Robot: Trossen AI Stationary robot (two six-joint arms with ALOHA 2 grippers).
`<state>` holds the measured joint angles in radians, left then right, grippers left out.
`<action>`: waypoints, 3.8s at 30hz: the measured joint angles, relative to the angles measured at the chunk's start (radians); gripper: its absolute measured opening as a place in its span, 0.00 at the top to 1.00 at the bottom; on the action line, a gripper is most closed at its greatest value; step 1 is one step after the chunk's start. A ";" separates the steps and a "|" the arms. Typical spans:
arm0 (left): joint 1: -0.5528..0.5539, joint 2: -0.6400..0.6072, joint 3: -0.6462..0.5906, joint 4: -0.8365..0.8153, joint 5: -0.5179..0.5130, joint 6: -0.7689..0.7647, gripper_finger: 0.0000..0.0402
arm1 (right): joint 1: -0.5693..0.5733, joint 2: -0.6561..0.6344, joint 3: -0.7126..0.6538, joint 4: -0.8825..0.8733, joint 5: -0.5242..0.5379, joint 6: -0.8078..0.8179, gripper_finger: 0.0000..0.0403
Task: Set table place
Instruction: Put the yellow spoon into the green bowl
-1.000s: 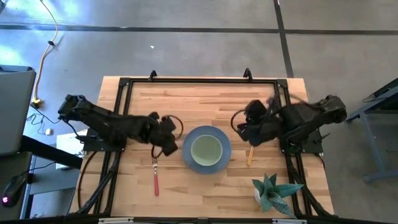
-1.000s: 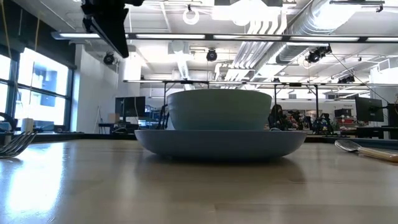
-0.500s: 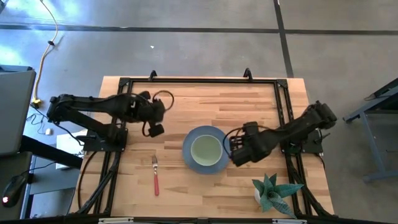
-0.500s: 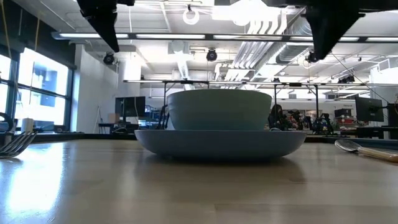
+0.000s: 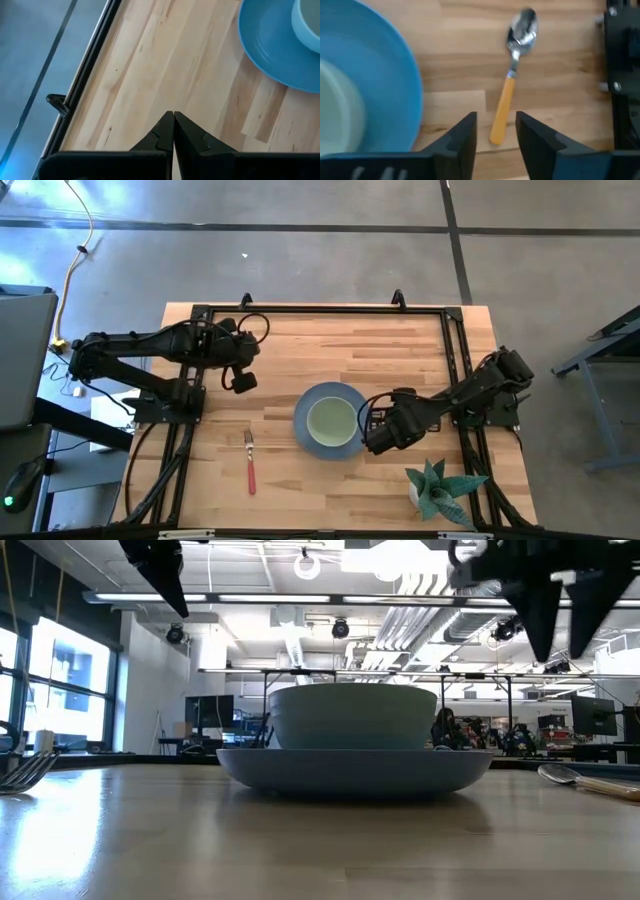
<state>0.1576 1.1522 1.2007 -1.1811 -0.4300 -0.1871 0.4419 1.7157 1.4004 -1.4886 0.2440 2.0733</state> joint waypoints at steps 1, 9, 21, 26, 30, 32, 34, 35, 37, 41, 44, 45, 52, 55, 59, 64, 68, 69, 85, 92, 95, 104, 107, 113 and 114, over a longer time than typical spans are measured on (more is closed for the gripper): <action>-0.001 0.000 0.000 0.001 0.000 0.000 1.00 | 0.001 0.000 -0.017 0.008 -0.020 0.015 0.66; 0.000 0.000 0.000 0.003 0.000 0.000 1.00 | 0.017 0.000 -0.215 0.223 -0.094 0.081 0.58; 0.000 0.000 0.000 0.005 0.000 0.000 1.00 | -0.042 -0.008 -0.492 0.542 -0.150 0.068 0.58; 0.000 0.000 0.000 0.010 0.012 -0.001 1.00 | -0.069 -0.021 -0.563 0.647 -0.159 0.047 0.58; 0.000 0.001 0.000 0.014 0.019 -0.001 1.00 | -0.081 -0.028 -0.569 0.653 -0.174 0.013 0.63; 0.000 0.001 0.000 0.018 0.019 -0.001 1.00 | -0.082 -0.041 -0.574 0.657 -0.174 -0.002 0.71; 0.000 0.001 0.000 0.028 0.019 -0.001 1.00 | -0.082 -0.052 -0.574 0.650 -0.173 -0.010 0.81; 0.000 0.001 0.000 0.032 0.019 -0.001 1.00 | -0.082 -0.056 -0.575 0.649 -0.172 -0.014 0.87; 0.000 0.001 0.000 0.033 0.019 -0.001 1.00 | -0.082 -0.057 -0.576 0.645 -0.168 -0.013 0.95; 0.000 0.001 0.000 0.033 0.019 -0.001 1.00 | -0.082 -0.057 -0.576 0.643 -0.170 -0.014 0.94; 0.000 0.001 0.000 0.033 0.019 -0.001 1.00 | -0.082 -0.063 -0.569 0.634 -0.170 -0.035 0.97; 0.000 0.001 0.000 0.033 0.019 -0.001 1.00 | -0.082 -0.062 -0.562 0.629 -0.168 -0.043 0.97; 0.000 0.001 0.000 0.034 0.019 -0.001 1.00 | -0.082 -0.082 -0.516 0.551 -0.147 -0.084 0.97; 0.000 0.001 0.000 0.032 0.020 -0.001 1.00 | -0.082 -0.105 -0.498 0.536 -0.134 -0.098 0.97; 0.000 0.001 0.000 0.029 0.034 -0.001 1.00 | -0.082 -0.136 -0.449 0.450 -0.131 -0.128 0.97; 0.000 0.001 0.000 0.029 0.045 -0.001 1.00 | -0.082 -0.174 -0.325 0.307 -0.129 -0.230 0.97; 0.000 0.001 0.000 0.029 0.046 -0.001 1.00 | -0.082 -0.197 -0.174 0.203 -0.133 -0.354 0.97; 0.000 0.001 0.000 0.029 0.046 -0.001 1.00 | -0.082 -0.198 -0.124 0.164 -0.142 -0.384 0.97; 0.000 0.001 0.000 0.030 0.057 -0.026 1.00 | -0.227 -0.025 0.410 -0.084 -0.389 -0.893 0.97; -0.001 0.001 0.000 0.031 0.067 -0.027 1.00 | -0.301 0.167 0.472 -0.082 -0.568 -1.185 0.97; -0.001 0.001 0.000 0.030 0.071 -0.027 1.00 | -0.317 0.231 0.510 -0.082 -0.645 -1.268 0.97; 0.000 0.001 0.000 0.030 0.071 -0.027 1.00 | -0.361 0.352 0.584 -0.082 -0.761 -1.401 0.97; 0.000 0.001 0.000 0.030 0.073 -0.027 1.00 | -0.372 0.366 0.582 -0.084 -0.782 -1.425 0.97; 0.000 0.001 0.000 0.031 0.075 -0.027 1.00 | -0.387 0.367 0.582 -0.082 -0.795 -1.437 0.97; 0.000 0.001 0.000 0.031 0.075 -0.027 1.00 | -0.389 0.367 0.582 -0.082 -0.786 -1.437 0.97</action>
<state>0.1574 1.1530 1.2003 -1.1503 -0.3550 -0.2142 0.0530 2.0830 1.9823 -1.5711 -0.5422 0.6360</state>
